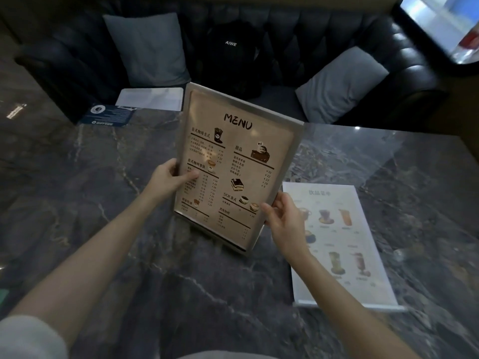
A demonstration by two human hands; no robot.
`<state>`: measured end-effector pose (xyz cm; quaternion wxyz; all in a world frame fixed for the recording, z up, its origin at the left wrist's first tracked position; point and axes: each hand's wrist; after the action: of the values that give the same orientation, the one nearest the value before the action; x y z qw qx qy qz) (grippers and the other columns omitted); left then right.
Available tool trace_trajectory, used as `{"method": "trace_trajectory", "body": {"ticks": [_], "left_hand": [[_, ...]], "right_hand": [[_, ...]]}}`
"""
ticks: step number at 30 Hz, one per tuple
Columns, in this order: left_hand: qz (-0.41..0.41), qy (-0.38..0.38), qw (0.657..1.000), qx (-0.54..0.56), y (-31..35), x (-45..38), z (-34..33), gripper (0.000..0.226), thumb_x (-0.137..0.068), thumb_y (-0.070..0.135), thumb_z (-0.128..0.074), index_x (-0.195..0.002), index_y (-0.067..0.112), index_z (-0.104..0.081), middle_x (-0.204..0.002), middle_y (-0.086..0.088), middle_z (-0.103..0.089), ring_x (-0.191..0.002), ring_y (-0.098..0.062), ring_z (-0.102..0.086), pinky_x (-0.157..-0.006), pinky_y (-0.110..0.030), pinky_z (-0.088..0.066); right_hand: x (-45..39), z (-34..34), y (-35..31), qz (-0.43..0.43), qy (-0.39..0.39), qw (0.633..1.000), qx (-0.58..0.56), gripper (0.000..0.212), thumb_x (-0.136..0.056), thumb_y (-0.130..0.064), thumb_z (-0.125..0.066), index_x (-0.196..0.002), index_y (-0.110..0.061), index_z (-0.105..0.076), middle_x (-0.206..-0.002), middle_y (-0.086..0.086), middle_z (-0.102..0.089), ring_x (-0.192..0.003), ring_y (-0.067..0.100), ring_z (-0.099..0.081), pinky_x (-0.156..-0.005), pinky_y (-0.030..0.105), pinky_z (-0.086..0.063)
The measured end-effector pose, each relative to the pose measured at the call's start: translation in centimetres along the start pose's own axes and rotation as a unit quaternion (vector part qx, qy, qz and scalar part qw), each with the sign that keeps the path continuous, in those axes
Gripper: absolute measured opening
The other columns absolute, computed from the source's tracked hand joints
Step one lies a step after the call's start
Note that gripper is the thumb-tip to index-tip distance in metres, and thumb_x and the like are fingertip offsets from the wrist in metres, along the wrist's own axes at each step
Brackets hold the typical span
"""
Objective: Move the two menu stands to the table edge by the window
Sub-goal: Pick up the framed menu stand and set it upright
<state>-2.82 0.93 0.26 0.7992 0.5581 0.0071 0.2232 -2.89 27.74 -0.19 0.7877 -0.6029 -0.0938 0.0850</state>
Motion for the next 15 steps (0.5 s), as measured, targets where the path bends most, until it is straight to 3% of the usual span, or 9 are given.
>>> {"method": "trace_trajectory", "body": {"ticks": [4, 7, 11, 13, 15], "left_hand": [[-0.010, 0.007, 1.000, 0.005, -0.3, 0.4, 0.0, 0.025, -0.077, 0.023, -0.071, -0.098, 0.017, -0.058, -0.097, 0.007, -0.065, -0.091, -0.008, -0.063, -0.080, -0.031, -0.055], [-0.021, 0.008, 1.000, 0.007, -0.7, 1.0, 0.1, 0.020, -0.078, 0.019, -0.070, -0.093, 0.023, -0.058, -0.096, 0.008, -0.064, -0.092, -0.009, -0.063, -0.080, -0.029, -0.055], [-0.028, 0.020, 0.999, -0.015, -0.8, 1.6, 0.1, 0.033, -0.078, 0.020, -0.070, -0.107, 0.012, -0.056, -0.107, -0.003, -0.064, -0.100, -0.020, -0.062, -0.085, -0.036, -0.054], [-0.030, 0.028, 0.999, -0.023, -0.9, 1.9, -0.1, 0.035, -0.079, 0.020, -0.069, -0.110, 0.011, -0.055, -0.109, -0.005, -0.062, -0.101, -0.021, -0.061, -0.083, -0.034, -0.053], [-0.034, 0.038, 0.998, -0.037, -1.0, 2.3, -0.3, 0.039, -0.080, 0.021, -0.068, -0.114, 0.008, -0.054, -0.111, -0.005, -0.061, -0.101, -0.019, -0.060, -0.079, -0.027, -0.052]], "right_hand": [[0.9, -0.4, 0.3, 0.036, 0.005, 0.999, 0.033, 0.015, -0.090, -0.008, -0.055, -0.099, -0.018, -0.049, -0.098, -0.006, -0.064, -0.091, 0.015, -0.067, -0.075, 0.022, -0.058], [1.6, -0.9, 0.6, 0.047, 0.016, 0.997, 0.058, 0.014, -0.090, -0.011, -0.055, -0.101, -0.018, -0.049, -0.098, -0.006, -0.064, -0.090, 0.016, -0.066, -0.076, 0.030, -0.058], [2.1, -1.4, 1.2, 0.053, 0.027, 0.994, 0.088, 0.017, -0.091, -0.014, -0.054, -0.107, -0.010, -0.052, -0.095, -0.006, -0.063, -0.088, 0.019, -0.067, -0.075, 0.041, -0.058], [2.3, -1.4, 1.2, 0.060, 0.026, 0.994, 0.091, 0.018, -0.091, -0.013, -0.054, -0.108, -0.009, -0.052, -0.096, -0.006, -0.063, -0.089, 0.019, -0.067, -0.074, 0.038, -0.058], [2.5, -1.4, 1.1, 0.061, 0.017, 0.995, 0.082, 0.018, -0.091, -0.013, -0.053, -0.109, -0.009, -0.052, -0.098, -0.006, -0.062, -0.089, 0.017, -0.065, -0.073, 0.026, -0.056]]}}
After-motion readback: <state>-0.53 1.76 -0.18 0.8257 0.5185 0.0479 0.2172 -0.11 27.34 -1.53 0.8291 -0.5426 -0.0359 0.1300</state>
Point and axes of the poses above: each hand's wrist, its own x-axis away from the middle knuckle, its own z-axis out of the back of the hand, y = z × x
